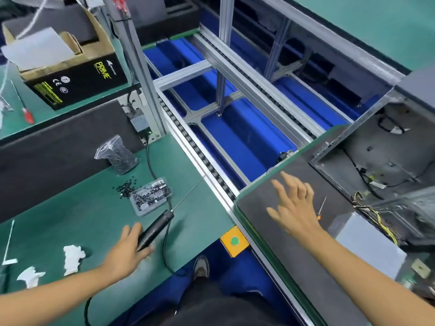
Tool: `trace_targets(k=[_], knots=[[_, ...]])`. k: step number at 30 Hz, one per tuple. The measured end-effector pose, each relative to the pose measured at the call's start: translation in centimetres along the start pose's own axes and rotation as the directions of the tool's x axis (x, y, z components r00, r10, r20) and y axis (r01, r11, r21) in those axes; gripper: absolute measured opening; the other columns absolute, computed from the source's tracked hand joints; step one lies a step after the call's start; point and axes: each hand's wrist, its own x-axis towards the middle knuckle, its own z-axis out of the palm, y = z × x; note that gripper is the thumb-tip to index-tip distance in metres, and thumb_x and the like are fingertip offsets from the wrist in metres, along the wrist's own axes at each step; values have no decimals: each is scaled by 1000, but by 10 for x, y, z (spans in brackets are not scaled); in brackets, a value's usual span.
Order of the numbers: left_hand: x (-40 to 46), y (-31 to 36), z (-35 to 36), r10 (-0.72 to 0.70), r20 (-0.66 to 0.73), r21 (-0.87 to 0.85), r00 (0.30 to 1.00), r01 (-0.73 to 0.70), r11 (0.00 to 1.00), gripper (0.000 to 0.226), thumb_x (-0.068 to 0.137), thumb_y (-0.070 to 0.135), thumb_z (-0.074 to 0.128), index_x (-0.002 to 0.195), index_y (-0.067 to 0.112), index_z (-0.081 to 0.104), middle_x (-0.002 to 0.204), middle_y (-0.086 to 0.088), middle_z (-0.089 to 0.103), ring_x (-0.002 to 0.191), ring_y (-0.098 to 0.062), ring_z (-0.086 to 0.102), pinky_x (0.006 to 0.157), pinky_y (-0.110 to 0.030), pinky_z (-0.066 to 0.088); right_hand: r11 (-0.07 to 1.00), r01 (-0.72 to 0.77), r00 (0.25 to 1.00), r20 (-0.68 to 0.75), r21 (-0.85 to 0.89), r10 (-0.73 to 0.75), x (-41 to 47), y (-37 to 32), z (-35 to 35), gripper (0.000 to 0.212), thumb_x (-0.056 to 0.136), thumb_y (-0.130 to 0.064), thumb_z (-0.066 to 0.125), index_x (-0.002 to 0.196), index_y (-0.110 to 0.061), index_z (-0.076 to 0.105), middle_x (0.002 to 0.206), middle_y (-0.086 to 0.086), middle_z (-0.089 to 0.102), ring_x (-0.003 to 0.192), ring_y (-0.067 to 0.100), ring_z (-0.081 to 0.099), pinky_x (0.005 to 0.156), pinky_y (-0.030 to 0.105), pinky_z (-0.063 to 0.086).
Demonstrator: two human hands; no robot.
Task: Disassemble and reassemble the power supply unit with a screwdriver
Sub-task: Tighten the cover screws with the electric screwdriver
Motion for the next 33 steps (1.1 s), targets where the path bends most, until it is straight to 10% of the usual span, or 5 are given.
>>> trace_targets(k=[10, 14, 17, 27, 33], knots=[[-39, 233, -65, 290, 169, 42, 942, -300, 953, 51, 77, 45, 82, 97, 25, 40, 96, 1, 53, 81, -13, 53, 71, -33, 45, 823, 460, 863, 51, 333, -503, 4, -64, -66, 99, 67, -36, 79, 148, -7, 31, 155, 17, 39, 148, 35, 31, 119, 44, 27], [-62, 309, -94, 373, 225, 64, 900, -396, 916, 68, 70, 47, 85, 95, 27, 26, 77, 5, 57, 57, -4, 57, 49, -26, 46, 835, 268, 895, 197, 481, -401, 12, -35, -113, 95, 71, -44, 78, 146, -13, 28, 123, 0, 53, 94, 24, 61, 77, 43, 52], [-75, 352, -113, 359, 385, 66, 850, -414, 908, 71, 69, 51, 84, 94, 26, 22, 74, 2, 59, 49, -2, 55, 46, -22, 46, 798, 224, 934, 110, 560, -340, 2, -3, -149, 92, 65, -40, 77, 139, -16, 27, 76, -17, 42, 47, 11, 38, 45, 32, 40], [-67, 483, -131, 483, 476, -326, 734, -363, 873, 61, 74, 15, 88, 119, 20, 48, 86, -4, 71, 60, -14, 67, 50, -28, 54, 880, 77, 980, 128, 468, -155, -17, 104, -175, 66, 71, -38, 58, 133, -27, 35, 89, -11, 58, 69, 18, 47, 63, 31, 33], [-47, 539, -136, 619, 541, -498, 569, -376, 781, 27, 92, 32, 74, 98, 9, 61, 84, -13, 74, 71, -24, 74, 62, -33, 61, 700, -115, 984, -17, 705, 178, -20, 129, -166, 33, 72, -18, 65, 101, -28, 55, 83, -23, 53, 70, 0, 49, 64, 23, 41]])
